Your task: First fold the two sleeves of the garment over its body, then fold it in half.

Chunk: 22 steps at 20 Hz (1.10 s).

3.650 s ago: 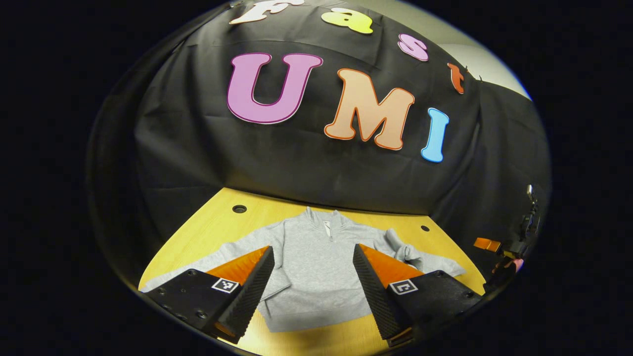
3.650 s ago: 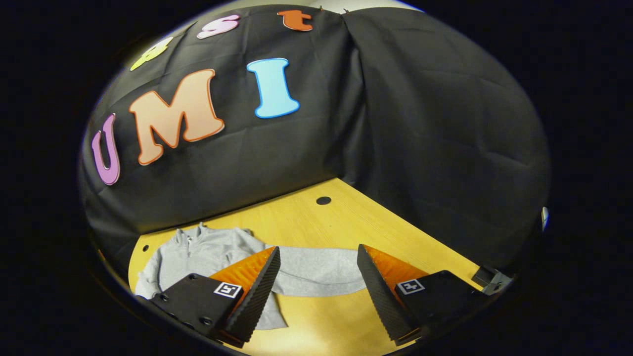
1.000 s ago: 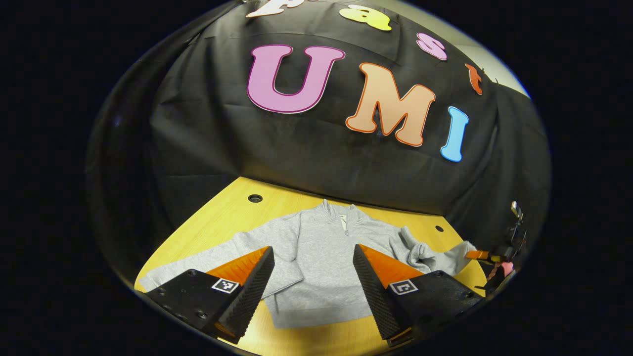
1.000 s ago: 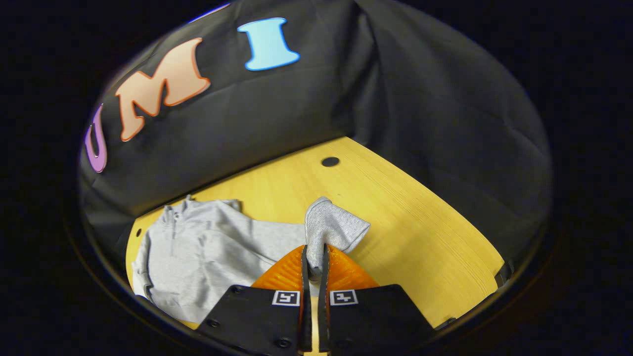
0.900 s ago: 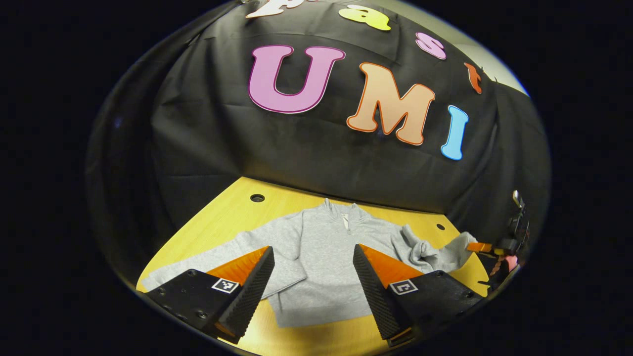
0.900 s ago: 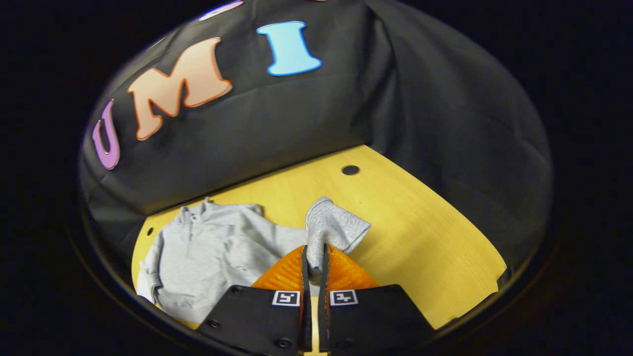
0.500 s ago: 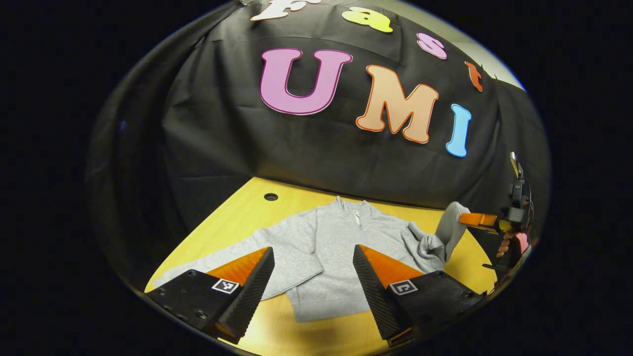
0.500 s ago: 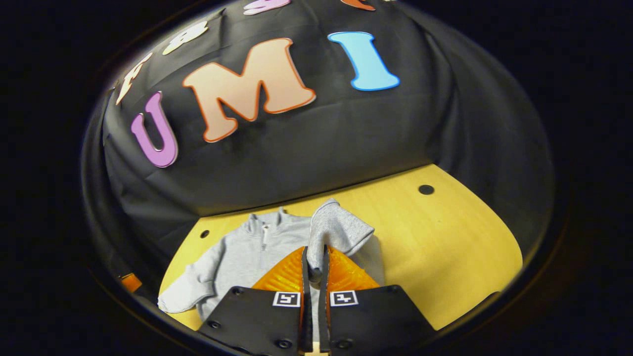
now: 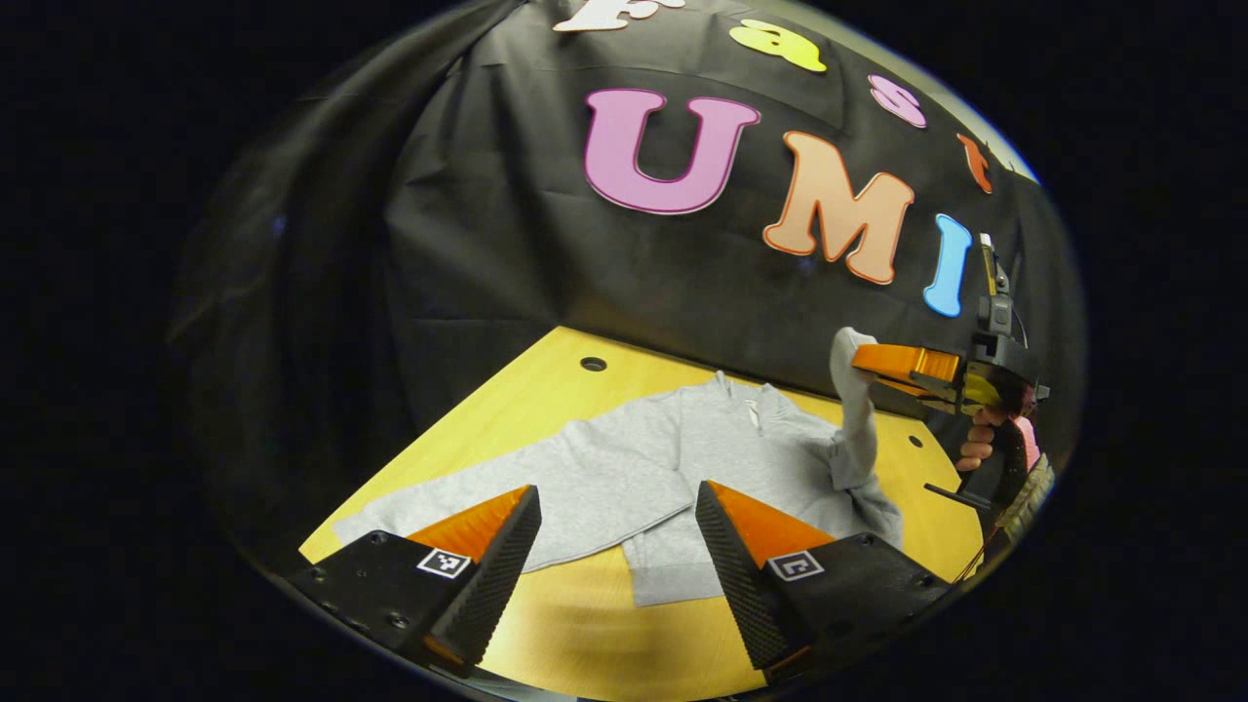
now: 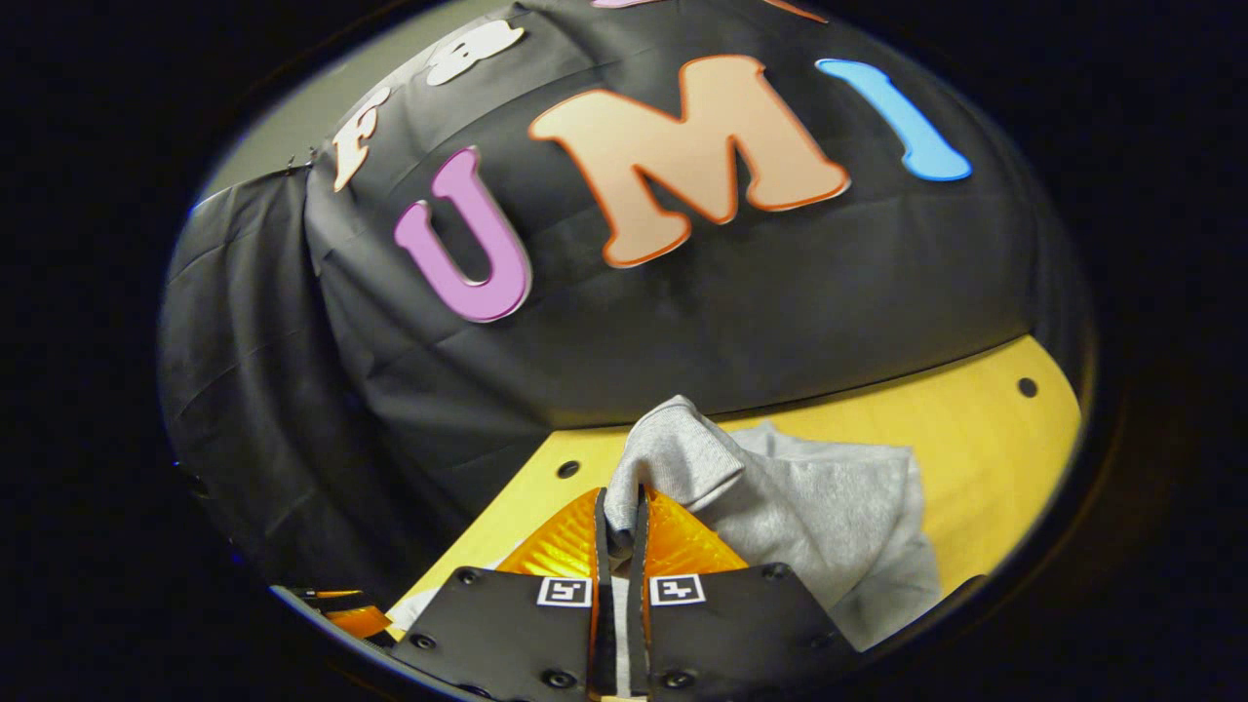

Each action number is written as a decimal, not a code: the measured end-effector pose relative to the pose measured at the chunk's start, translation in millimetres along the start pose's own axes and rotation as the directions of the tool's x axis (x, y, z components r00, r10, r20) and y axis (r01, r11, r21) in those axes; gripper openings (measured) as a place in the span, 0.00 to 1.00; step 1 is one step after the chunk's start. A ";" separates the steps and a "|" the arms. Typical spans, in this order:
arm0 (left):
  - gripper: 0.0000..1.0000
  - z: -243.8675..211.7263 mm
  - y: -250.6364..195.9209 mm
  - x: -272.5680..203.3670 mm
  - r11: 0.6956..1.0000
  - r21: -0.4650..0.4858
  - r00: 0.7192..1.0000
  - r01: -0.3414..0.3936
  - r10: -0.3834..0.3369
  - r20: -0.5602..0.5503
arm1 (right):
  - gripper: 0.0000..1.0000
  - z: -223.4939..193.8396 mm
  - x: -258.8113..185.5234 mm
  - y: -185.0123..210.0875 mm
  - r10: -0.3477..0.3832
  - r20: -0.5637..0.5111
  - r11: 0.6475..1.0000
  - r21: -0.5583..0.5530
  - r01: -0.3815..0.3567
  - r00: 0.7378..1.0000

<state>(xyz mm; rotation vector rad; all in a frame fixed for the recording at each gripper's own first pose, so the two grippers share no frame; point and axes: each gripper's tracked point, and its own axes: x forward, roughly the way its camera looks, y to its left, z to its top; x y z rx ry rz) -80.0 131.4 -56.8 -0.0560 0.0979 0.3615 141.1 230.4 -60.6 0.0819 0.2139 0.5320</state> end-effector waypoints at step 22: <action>0.94 -121.3 212.4 15.0 0.903 -0.110 0.902 -0.416 0.395 -0.175 | 0.99 -124.4 92.8 54.3 0.005 -0.254 0.968 -0.243 -0.069 0.967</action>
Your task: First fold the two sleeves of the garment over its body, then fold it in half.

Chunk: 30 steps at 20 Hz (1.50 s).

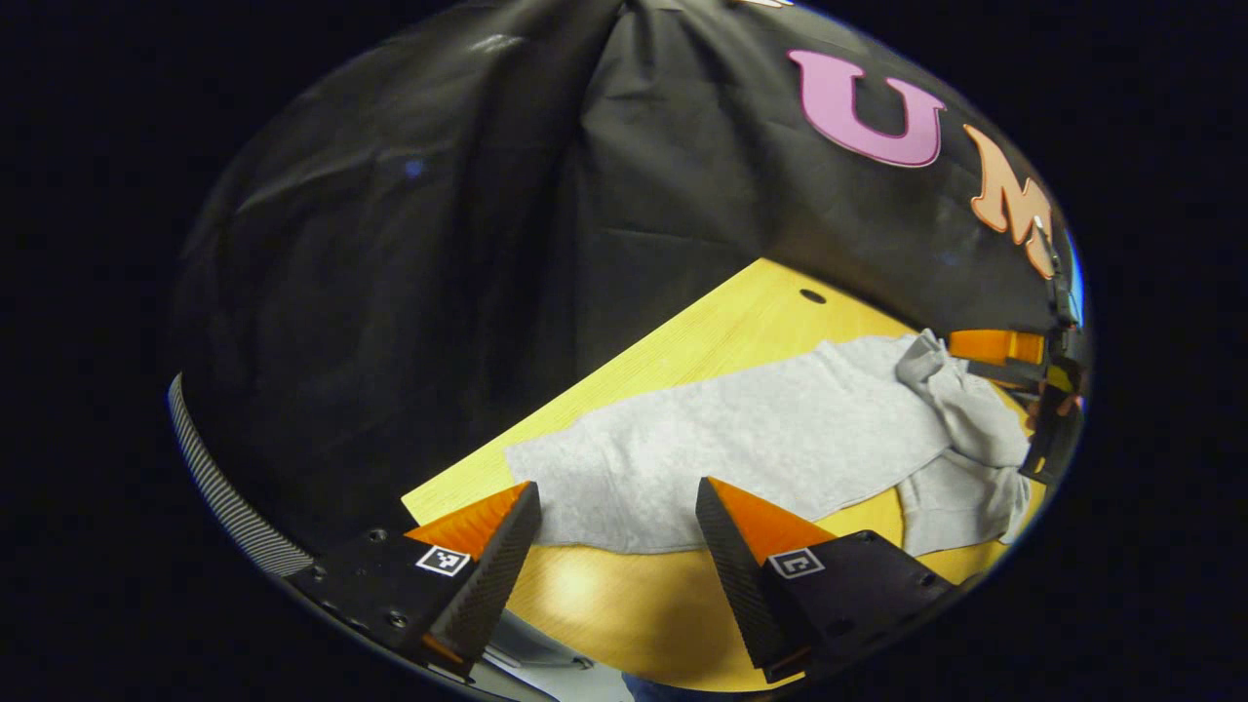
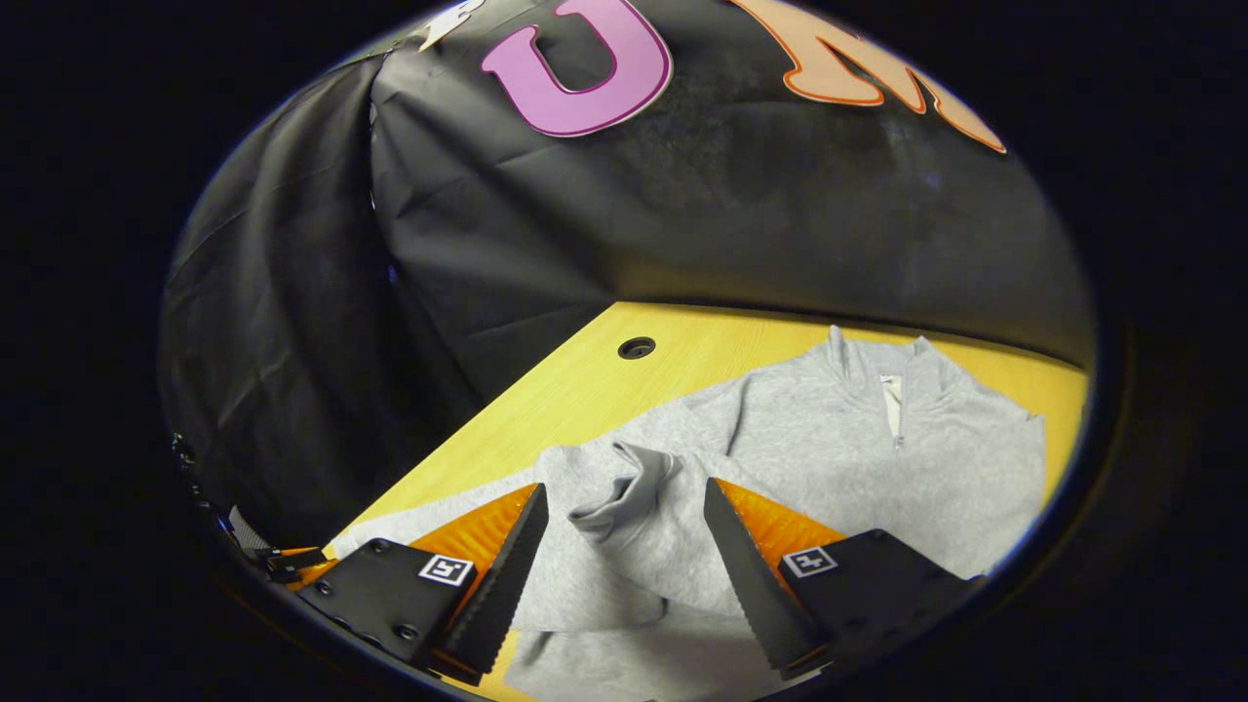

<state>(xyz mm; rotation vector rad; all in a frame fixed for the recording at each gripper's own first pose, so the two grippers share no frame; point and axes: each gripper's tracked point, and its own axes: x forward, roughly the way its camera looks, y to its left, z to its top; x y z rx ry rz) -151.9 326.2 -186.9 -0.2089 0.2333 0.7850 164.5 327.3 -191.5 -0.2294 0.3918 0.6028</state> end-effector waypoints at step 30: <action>0.00 4.0 -61.9 15.9 0.997 0.028 0.994 0.066 -0.064 -0.087 | 0.96 10.7 -203.0 -158.9 -0.345 0.100 0.934 0.134 0.331 0.933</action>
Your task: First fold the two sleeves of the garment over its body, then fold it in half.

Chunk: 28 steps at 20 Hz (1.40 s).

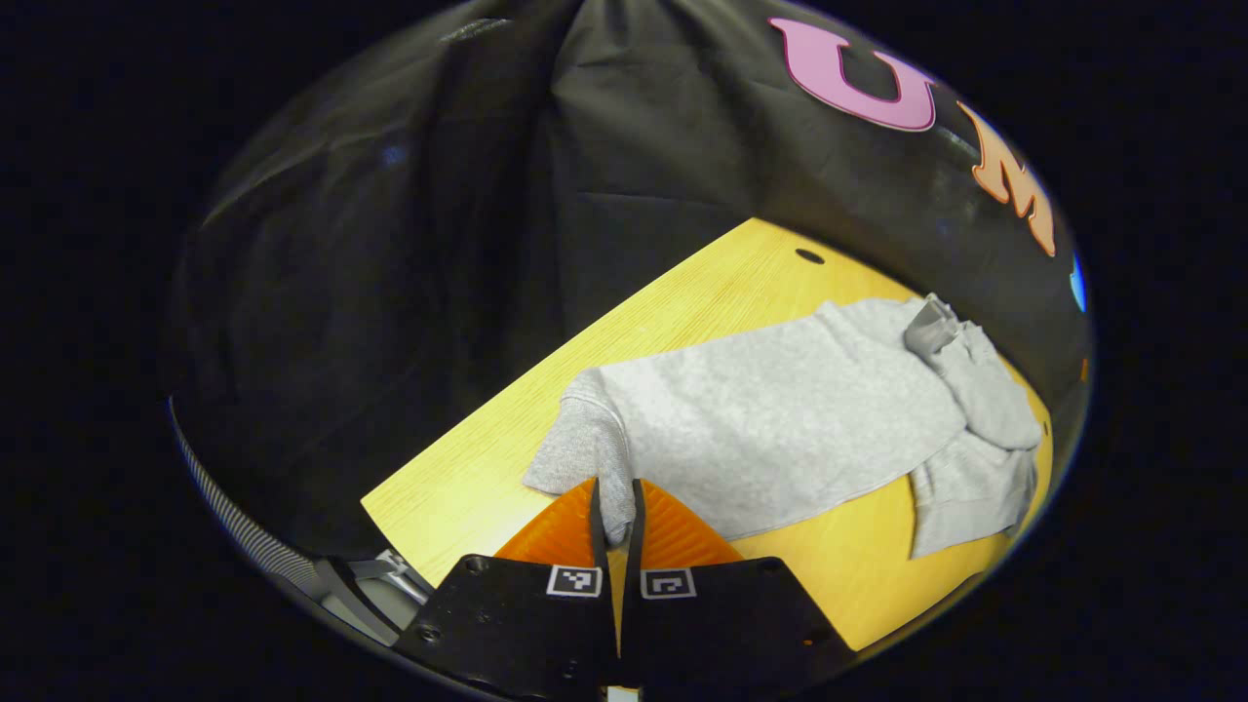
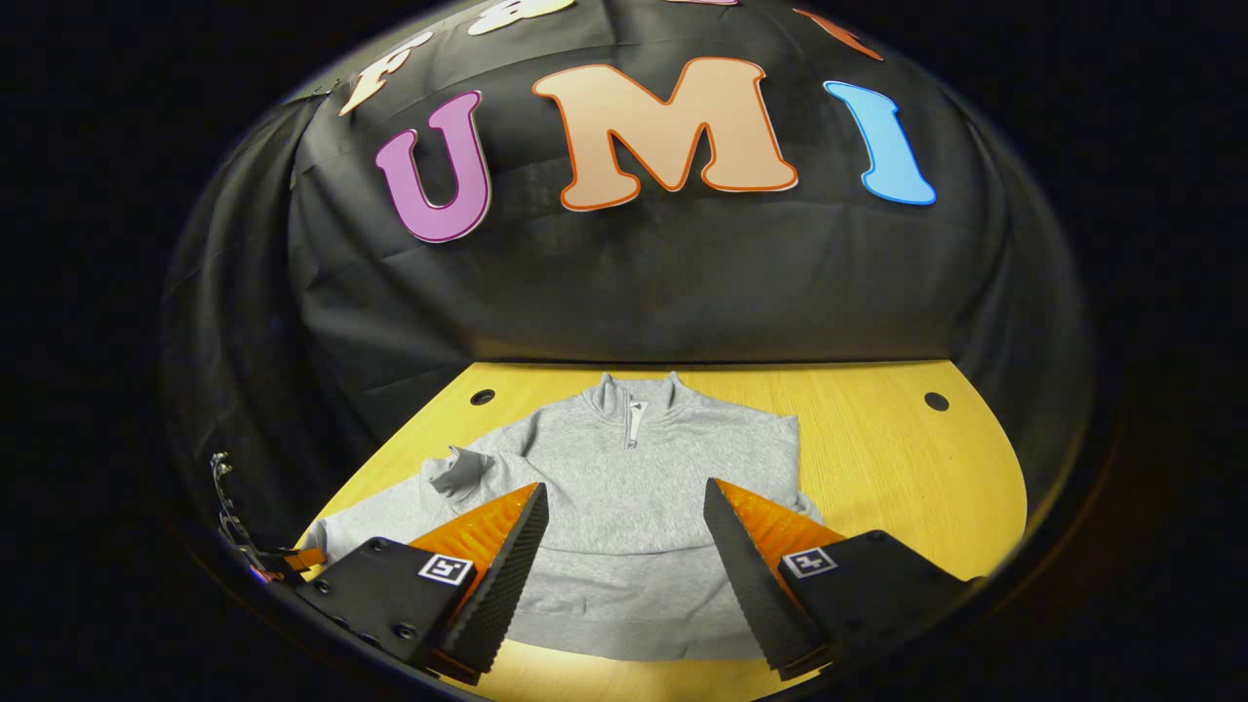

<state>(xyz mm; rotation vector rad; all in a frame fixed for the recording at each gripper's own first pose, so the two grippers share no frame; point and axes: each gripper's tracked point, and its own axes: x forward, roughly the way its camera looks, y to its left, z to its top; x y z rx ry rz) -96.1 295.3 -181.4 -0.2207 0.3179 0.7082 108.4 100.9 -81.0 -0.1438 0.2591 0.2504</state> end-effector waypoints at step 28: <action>0.00 120.6 -519.3 -144.8 0.609 0.349 0.600 0.712 -0.786 0.149 | 0.96 -68.4 -47.7 -137.0 -0.112 -0.107 0.990 0.071 0.120 0.988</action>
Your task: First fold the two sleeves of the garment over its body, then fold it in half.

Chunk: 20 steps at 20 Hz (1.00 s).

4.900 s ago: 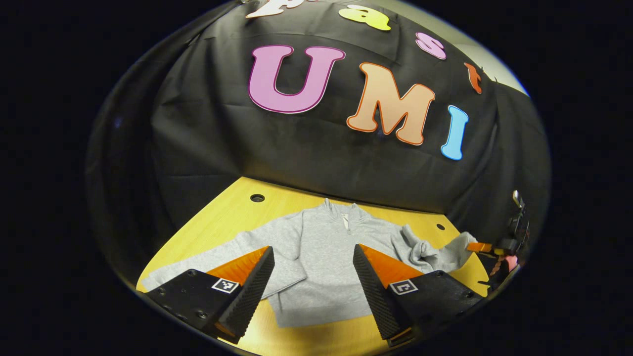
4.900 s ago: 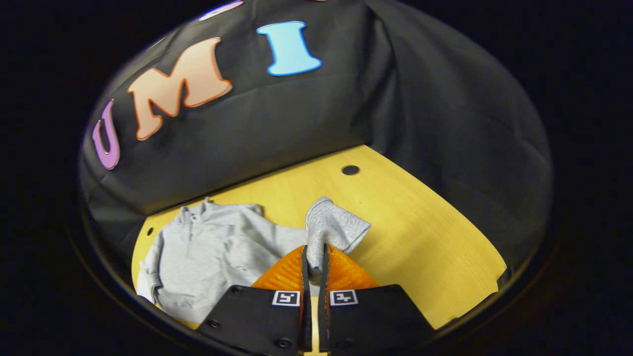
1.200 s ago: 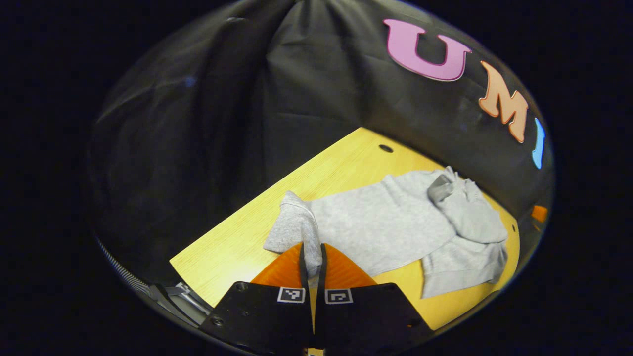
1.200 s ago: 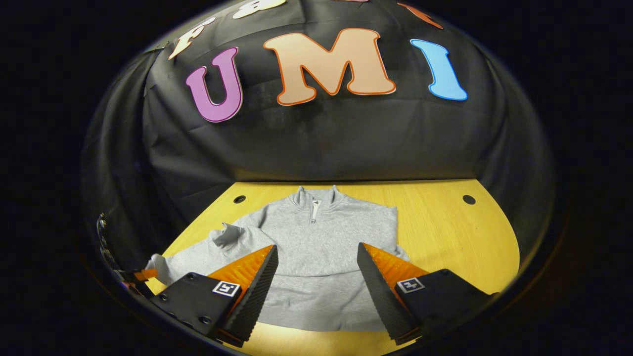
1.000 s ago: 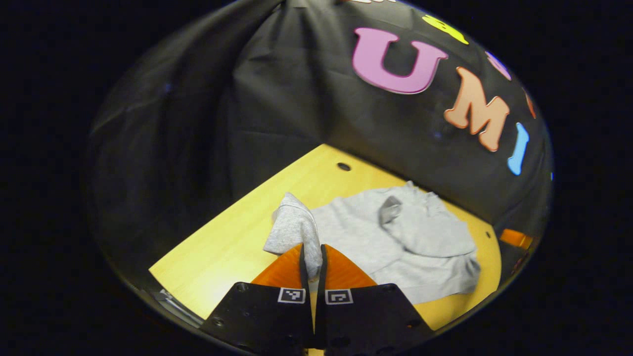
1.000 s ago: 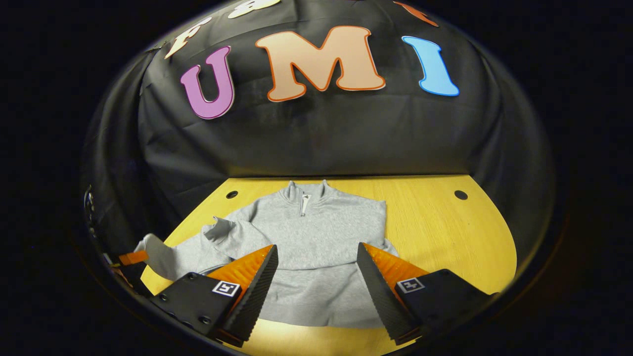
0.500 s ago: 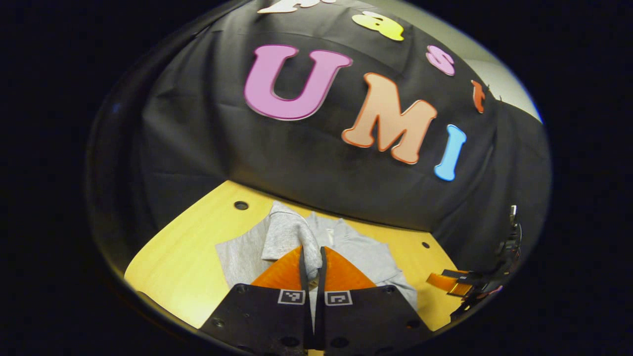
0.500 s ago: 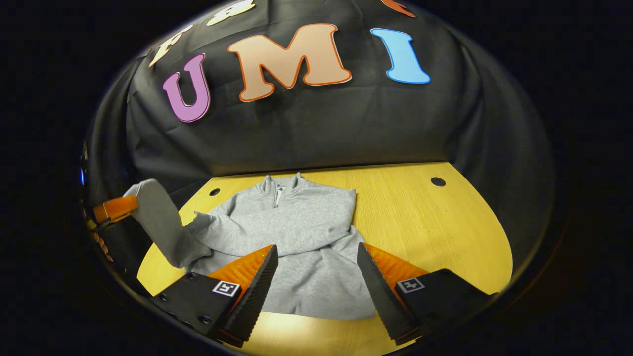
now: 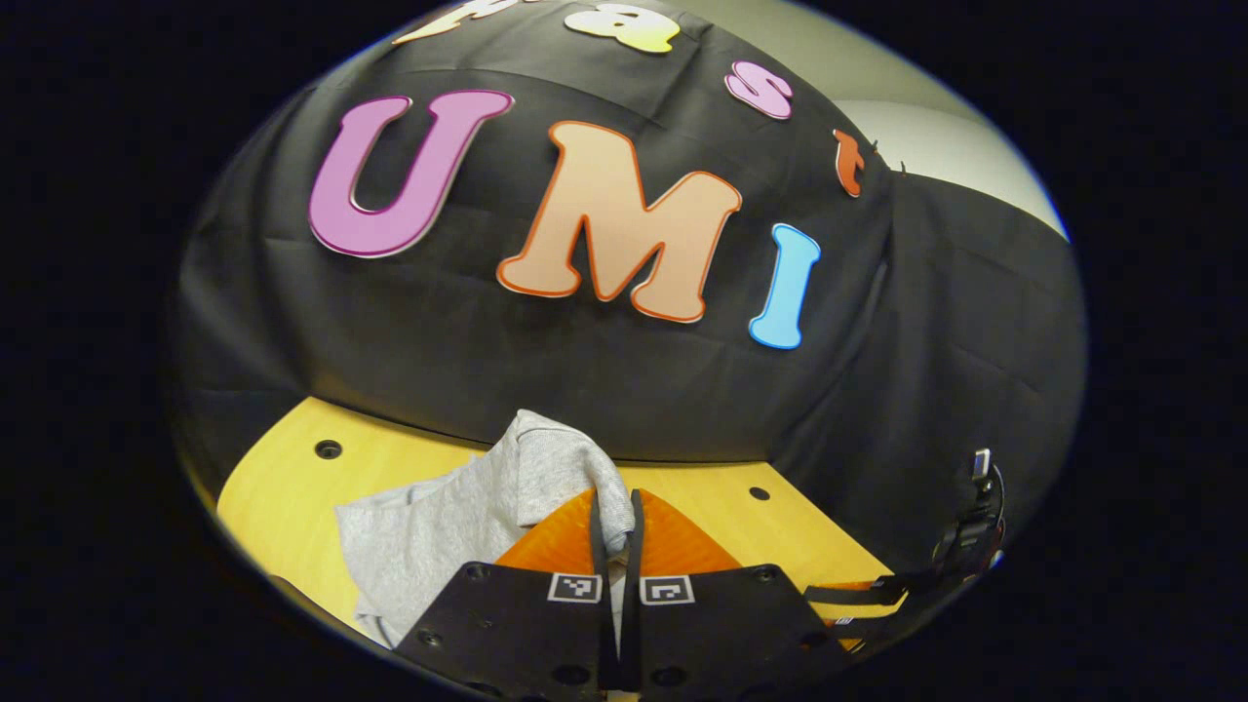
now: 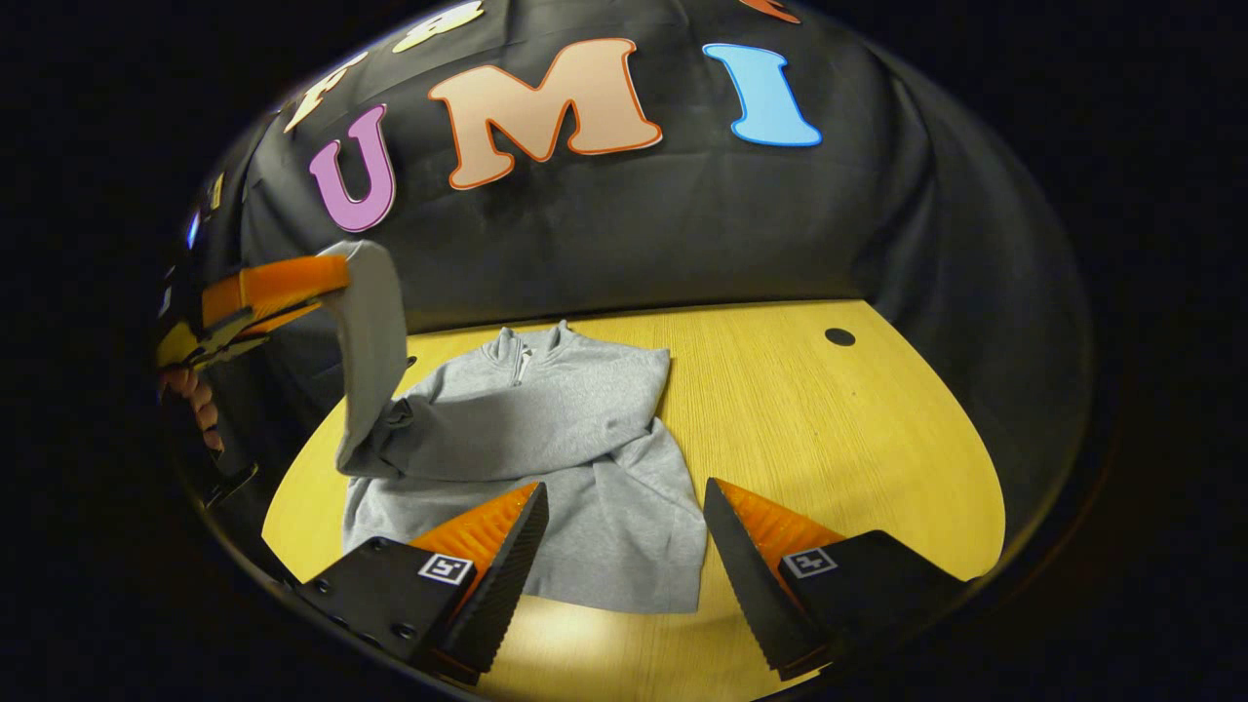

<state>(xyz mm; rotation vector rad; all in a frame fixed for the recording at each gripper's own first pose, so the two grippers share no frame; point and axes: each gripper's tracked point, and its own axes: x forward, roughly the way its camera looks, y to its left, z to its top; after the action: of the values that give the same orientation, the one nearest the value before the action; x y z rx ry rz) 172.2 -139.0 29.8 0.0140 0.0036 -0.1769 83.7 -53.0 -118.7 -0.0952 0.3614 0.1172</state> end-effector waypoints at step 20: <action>0.16 -125.1 -49.3 166.2 0.996 0.056 0.985 0.068 -0.058 -0.163 | 0.99 -52.3 15.9 -43.0 -0.047 -0.091 0.998 0.044 0.051 0.995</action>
<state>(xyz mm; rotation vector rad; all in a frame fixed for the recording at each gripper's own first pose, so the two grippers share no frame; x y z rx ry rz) 326.8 -215.0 -96.8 0.0893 0.1604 -0.2389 86.0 -100.0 -170.0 -0.0641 0.4515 0.0558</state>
